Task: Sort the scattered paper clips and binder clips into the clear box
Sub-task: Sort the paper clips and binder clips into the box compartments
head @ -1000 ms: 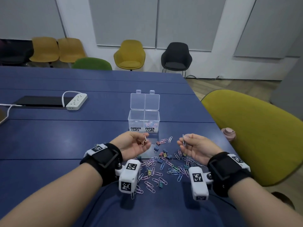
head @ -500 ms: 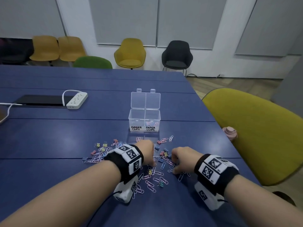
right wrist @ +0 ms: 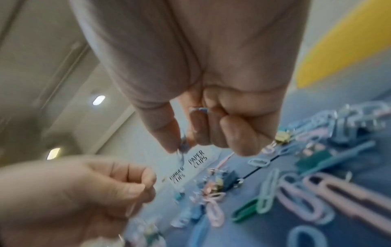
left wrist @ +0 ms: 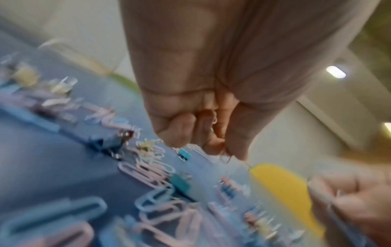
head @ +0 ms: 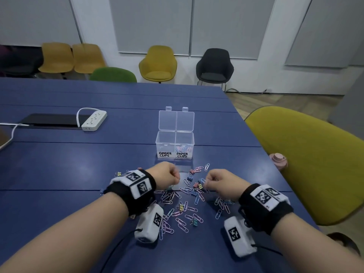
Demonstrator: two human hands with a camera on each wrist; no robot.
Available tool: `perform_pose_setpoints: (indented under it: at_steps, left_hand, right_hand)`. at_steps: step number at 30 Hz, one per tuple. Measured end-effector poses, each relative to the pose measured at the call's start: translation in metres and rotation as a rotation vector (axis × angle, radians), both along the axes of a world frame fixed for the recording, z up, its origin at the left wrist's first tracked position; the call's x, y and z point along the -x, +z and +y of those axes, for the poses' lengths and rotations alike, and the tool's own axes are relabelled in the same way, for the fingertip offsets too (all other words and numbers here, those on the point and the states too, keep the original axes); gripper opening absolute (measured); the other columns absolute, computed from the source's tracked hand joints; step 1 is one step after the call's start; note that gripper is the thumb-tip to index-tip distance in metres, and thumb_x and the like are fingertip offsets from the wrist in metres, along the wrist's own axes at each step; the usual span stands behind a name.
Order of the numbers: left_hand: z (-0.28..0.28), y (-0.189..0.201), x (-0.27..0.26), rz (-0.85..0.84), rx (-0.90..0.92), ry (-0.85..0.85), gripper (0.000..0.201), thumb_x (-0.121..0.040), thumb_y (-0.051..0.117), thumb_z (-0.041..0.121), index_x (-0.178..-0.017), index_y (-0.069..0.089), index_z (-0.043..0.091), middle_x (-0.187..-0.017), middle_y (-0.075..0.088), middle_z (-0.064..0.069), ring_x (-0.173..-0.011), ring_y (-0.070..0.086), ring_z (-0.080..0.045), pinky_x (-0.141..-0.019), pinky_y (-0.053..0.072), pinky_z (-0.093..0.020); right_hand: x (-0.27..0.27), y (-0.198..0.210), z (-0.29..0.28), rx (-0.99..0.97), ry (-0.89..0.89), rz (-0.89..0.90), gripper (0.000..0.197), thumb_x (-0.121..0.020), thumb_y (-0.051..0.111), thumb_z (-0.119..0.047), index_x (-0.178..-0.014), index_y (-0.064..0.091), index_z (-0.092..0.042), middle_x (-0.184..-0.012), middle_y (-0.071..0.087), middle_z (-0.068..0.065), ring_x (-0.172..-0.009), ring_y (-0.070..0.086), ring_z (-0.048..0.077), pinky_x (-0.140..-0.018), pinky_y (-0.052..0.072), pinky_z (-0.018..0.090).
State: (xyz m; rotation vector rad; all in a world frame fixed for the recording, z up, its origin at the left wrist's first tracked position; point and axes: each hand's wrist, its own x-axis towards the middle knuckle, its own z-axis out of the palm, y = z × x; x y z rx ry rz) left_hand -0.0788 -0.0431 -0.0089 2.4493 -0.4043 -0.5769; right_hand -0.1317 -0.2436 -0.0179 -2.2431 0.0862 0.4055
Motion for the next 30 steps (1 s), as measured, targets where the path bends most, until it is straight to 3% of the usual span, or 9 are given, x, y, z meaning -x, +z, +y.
perform_pose_setpoints:
  at_steps: [4,6,8,11,13,17,19,24,30]
  left_hand:
    - [0.019,0.001,-0.002,0.600,0.966,0.341,0.014,-0.092,0.047,0.005,-0.085,0.058,0.010,-0.067,0.048,-0.001,-0.052,0.039,-0.010,-0.046,0.037,-0.021]
    - [0.028,0.004,-0.002,0.831,1.308,0.453,0.010,-0.084,0.044,0.005,-0.085,0.055,0.008,-0.064,0.047,-0.002,-0.053,0.041,-0.013,-0.047,0.041,-0.023]
    - [0.033,0.009,0.001,0.904,1.422,0.507,0.012,-0.081,0.042,0.006,-0.082,0.054,0.006,-0.065,0.047,-0.004,-0.054,0.044,-0.015,-0.047,0.044,-0.023]
    - [0.034,0.010,0.008,0.863,1.230,0.488,0.014,-0.084,0.044,0.013,-0.075,0.053,0.008,-0.060,0.046,-0.002,-0.045,0.040,-0.012,-0.039,0.036,-0.018]
    - [0.033,0.004,0.013,0.697,0.925,0.434,0.021,-0.092,0.047,0.019,-0.074,0.053,0.011,-0.052,0.040,0.004,-0.038,0.030,-0.008,-0.035,0.023,-0.016]
    - [0.035,-0.002,0.025,0.145,0.133,0.054,0.018,-0.080,0.072,0.034,-0.076,0.060,0.021,-0.058,0.046,0.008,-0.047,0.036,-0.009,-0.042,0.027,-0.018]
    - [0.035,0.000,0.034,0.004,-0.110,-0.110,0.022,-0.073,0.078,0.035,-0.081,0.062,0.023,-0.061,0.049,0.012,-0.052,0.043,-0.003,-0.048,0.034,-0.018]
    - [0.033,-0.001,0.041,0.017,-0.272,-0.291,0.038,-0.064,0.084,0.024,-0.096,0.063,0.023,-0.072,0.051,0.011,-0.064,0.049,-0.008,-0.055,0.039,-0.022]
    - [0.032,-0.005,0.043,0.019,-0.271,-0.397,0.036,-0.066,0.081,0.019,-0.095,0.062,0.026,-0.080,0.054,0.006,-0.070,0.051,-0.013,-0.055,0.038,-0.022]
  right_hand:
    - [0.006,0.002,-0.002,-0.994,-0.320,0.191,0.022,-0.089,0.042,-0.004,-0.070,0.041,-0.015,-0.064,0.044,0.006,-0.050,0.039,0.014,-0.042,0.029,0.023]
    - [0.010,0.006,0.001,-1.225,-0.341,0.217,0.013,-0.081,0.044,-0.007,-0.070,0.042,-0.013,-0.066,0.048,0.007,-0.052,0.043,0.017,-0.042,0.033,0.023]
    - [0.012,0.007,0.004,-1.325,-0.328,0.211,0.006,-0.075,0.044,-0.012,-0.069,0.045,-0.011,-0.068,0.049,0.008,-0.053,0.044,0.017,-0.041,0.033,0.022]
    - [0.012,0.003,0.011,-1.300,-0.343,0.233,0.014,-0.081,0.045,-0.016,-0.069,0.048,-0.010,-0.067,0.048,0.005,-0.049,0.039,0.013,-0.037,0.027,0.019]
    - [0.010,0.001,0.018,-1.075,-0.342,0.232,0.021,-0.090,0.045,-0.015,-0.070,0.049,-0.012,-0.059,0.041,0.001,-0.041,0.029,0.008,-0.035,0.019,0.016]
    - [0.012,0.004,0.030,-0.110,0.014,0.053,0.024,-0.093,0.047,-0.015,-0.071,0.056,-0.017,-0.054,0.037,-0.006,-0.035,0.037,0.003,-0.037,0.027,0.017]
    - [0.014,0.005,0.034,0.317,0.250,-0.051,0.016,-0.088,0.057,-0.022,-0.072,0.056,-0.021,-0.064,0.051,-0.006,-0.061,0.055,0.006,-0.056,0.041,0.020]
    - [0.016,0.002,0.043,0.517,0.397,-0.089,0.023,-0.079,0.068,-0.029,-0.100,0.059,-0.026,-0.091,0.056,-0.003,-0.086,0.052,0.018,-0.073,0.041,0.026]
    - [0.009,-0.005,0.045,0.550,0.494,-0.099,0.029,-0.077,0.069,-0.027,-0.103,0.058,-0.029,-0.087,0.053,-0.005,-0.084,0.049,0.017,-0.077,0.045,0.030]
